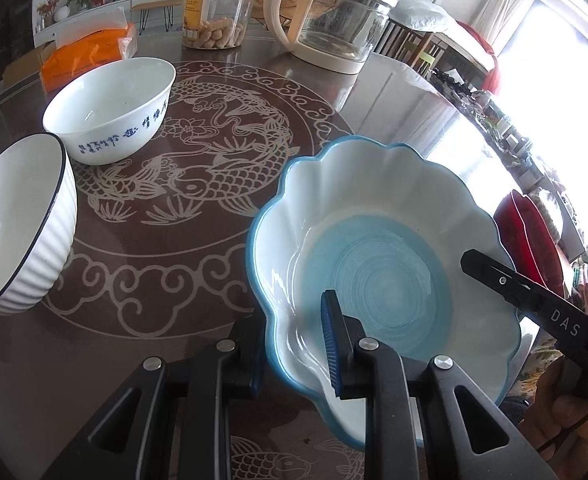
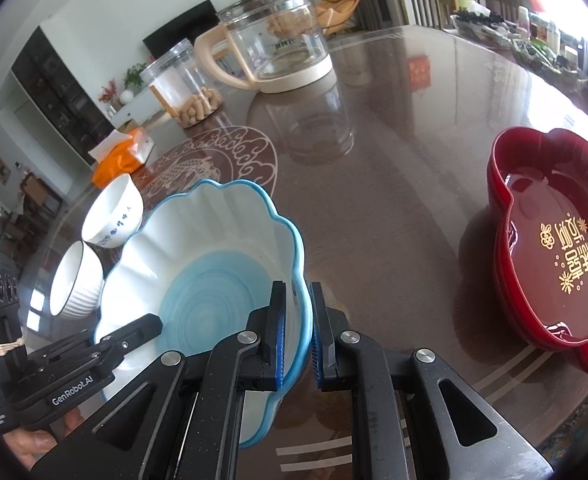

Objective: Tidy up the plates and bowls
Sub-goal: 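Carry the blue scalloped bowl toward the red plate stack and set it down, then open the right tool and withdraw it from the blue bowl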

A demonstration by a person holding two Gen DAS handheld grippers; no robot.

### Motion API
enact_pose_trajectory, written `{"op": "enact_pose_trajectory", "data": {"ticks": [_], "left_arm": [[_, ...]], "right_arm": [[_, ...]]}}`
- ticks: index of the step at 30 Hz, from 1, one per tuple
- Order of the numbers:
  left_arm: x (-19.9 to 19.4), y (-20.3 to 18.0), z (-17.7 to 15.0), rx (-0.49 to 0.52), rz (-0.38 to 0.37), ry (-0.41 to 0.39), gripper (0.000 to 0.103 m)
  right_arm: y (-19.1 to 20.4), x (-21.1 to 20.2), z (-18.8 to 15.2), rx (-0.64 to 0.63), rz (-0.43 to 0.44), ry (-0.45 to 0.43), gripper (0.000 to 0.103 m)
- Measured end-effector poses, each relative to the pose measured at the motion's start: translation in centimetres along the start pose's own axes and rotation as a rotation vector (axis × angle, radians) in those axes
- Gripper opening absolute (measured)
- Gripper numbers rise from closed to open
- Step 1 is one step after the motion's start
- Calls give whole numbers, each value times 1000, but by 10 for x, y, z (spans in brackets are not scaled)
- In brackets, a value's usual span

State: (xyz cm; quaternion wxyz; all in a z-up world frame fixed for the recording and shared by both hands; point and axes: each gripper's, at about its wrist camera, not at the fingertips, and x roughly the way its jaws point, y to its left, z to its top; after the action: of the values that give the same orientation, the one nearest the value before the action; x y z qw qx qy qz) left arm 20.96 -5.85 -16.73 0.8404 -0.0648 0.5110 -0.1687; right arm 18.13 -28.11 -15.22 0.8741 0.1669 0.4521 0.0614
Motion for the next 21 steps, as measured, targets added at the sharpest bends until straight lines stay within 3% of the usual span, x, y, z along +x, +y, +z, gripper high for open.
{"op": "enact_pose_trajectory", "data": {"ticks": [7,11,12,13,14,15,17,18,21], "left_arm": [[2,-1,-6,41,29,-9,23],[-5,-2,-11,54,68,-59,24],[-7,-1,-11,52,77,-68,31],[-10,2,-12,50,82,-70,36],[-13,5,-13,47,97,-72,50],[-19,10,-16,42,115,-85,66],[-38,22,-25,25,133,-135,87],[-50,28,-30,17,129,-163,91],[-84,40,-49,41,223,-204,91]], "right_arm": [[-7,9,-13,44,29,8,13],[-7,6,-15,50,25,-7,18],[-7,4,-14,47,9,-13,32],[-7,-1,-15,45,4,-23,55],[-8,-7,-16,47,-6,-48,60],[-9,-15,-17,49,-22,-71,62],[-12,-32,-21,67,-49,-114,62],[-13,-44,-24,78,-67,-146,62],[-8,-81,-43,82,-135,-259,64]]}}
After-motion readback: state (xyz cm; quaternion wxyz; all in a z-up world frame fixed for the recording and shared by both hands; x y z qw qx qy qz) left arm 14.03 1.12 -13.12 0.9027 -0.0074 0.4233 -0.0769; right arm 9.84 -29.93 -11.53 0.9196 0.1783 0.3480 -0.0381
